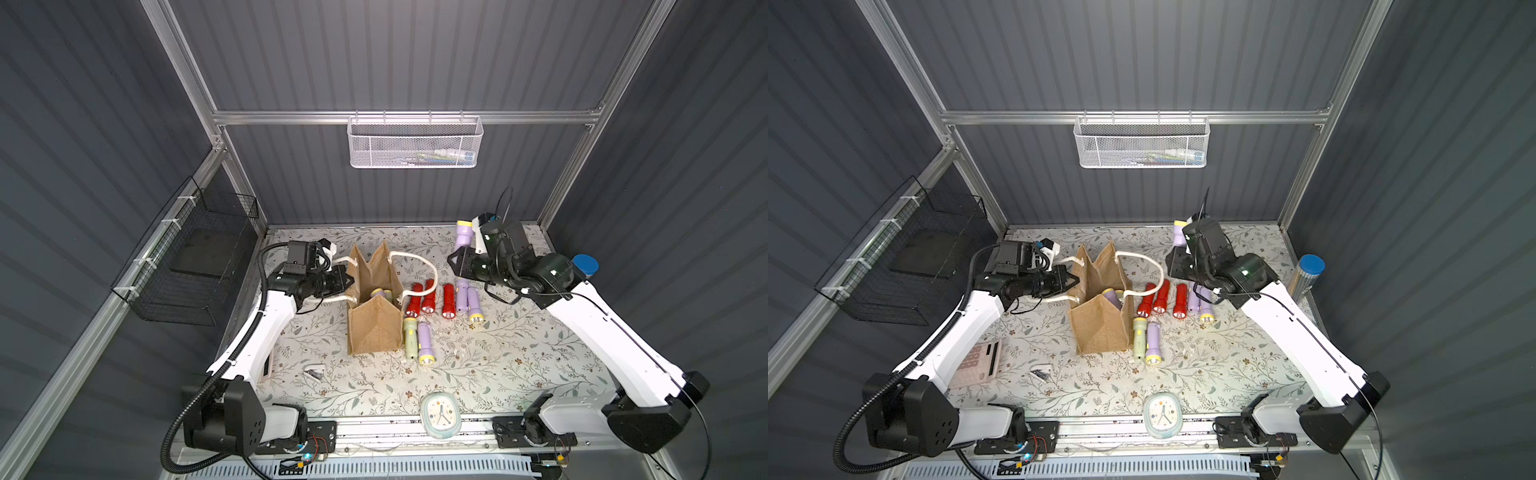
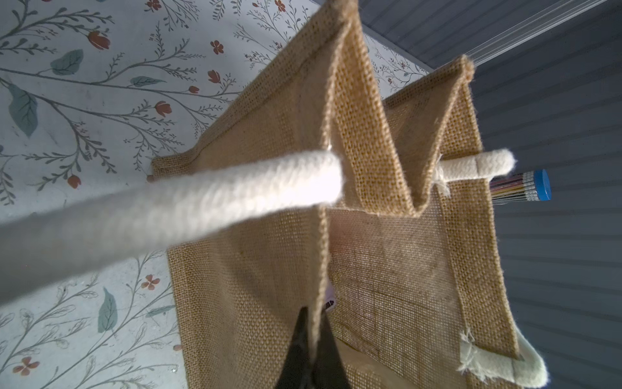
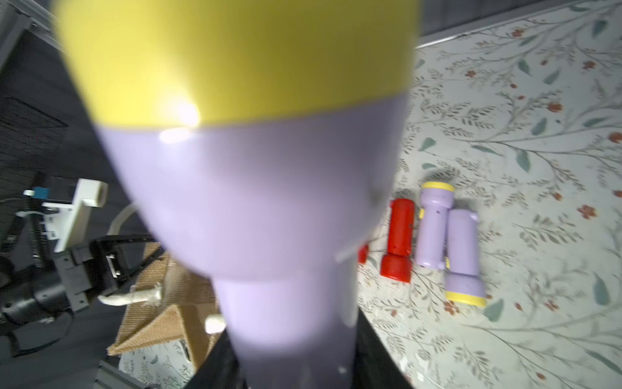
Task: Put the flashlights into the tote bags
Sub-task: Pick up the flashlight from the center of the board, then place the flashlight in the canvas bag.
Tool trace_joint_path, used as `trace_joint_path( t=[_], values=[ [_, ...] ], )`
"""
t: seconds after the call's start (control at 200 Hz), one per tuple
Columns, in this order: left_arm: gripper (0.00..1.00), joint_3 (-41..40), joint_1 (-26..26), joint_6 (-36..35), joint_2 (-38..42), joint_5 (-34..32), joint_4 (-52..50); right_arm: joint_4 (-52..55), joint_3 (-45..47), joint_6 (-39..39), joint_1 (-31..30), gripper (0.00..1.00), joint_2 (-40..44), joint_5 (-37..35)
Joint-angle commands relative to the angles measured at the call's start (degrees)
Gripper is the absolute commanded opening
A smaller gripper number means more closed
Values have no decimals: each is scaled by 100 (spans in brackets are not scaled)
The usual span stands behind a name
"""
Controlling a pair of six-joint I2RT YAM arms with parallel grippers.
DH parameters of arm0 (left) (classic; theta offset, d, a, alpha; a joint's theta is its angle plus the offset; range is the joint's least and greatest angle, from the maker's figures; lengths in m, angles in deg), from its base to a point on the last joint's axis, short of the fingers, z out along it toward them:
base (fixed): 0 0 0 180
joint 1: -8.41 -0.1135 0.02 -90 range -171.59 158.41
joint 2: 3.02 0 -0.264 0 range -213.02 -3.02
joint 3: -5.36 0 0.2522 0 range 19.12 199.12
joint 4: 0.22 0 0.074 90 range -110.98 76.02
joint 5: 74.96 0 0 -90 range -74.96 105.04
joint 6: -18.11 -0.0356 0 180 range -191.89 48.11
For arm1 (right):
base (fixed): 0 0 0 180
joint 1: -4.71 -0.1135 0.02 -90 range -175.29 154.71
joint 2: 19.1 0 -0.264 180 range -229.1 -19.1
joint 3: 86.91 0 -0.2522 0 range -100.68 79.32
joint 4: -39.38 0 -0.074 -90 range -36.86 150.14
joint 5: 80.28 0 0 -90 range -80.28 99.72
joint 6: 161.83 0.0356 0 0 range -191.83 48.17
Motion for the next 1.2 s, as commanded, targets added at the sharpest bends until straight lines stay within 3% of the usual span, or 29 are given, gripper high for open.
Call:
trace_joint_path(
  t=[0.0,0.31,0.595,0.815,1.196],
  values=[
    [0,117,58,42,165,188,83,-592,-355,-167,-174,0,-284,530],
    [0,-52,67,272,254,278,415,-619,-1839,-395,-1048,0,-1800,859],
    [0,-199,67,426,292,290,554,-529,-2675,-406,-1317,0,-3028,1518],
    [0,-281,67,572,408,193,572,-426,-2687,-406,-1348,0,-3526,1855],
    [0,-435,58,943,516,-173,639,-300,-1830,-522,-1374,0,-3593,1923]
  ],
)
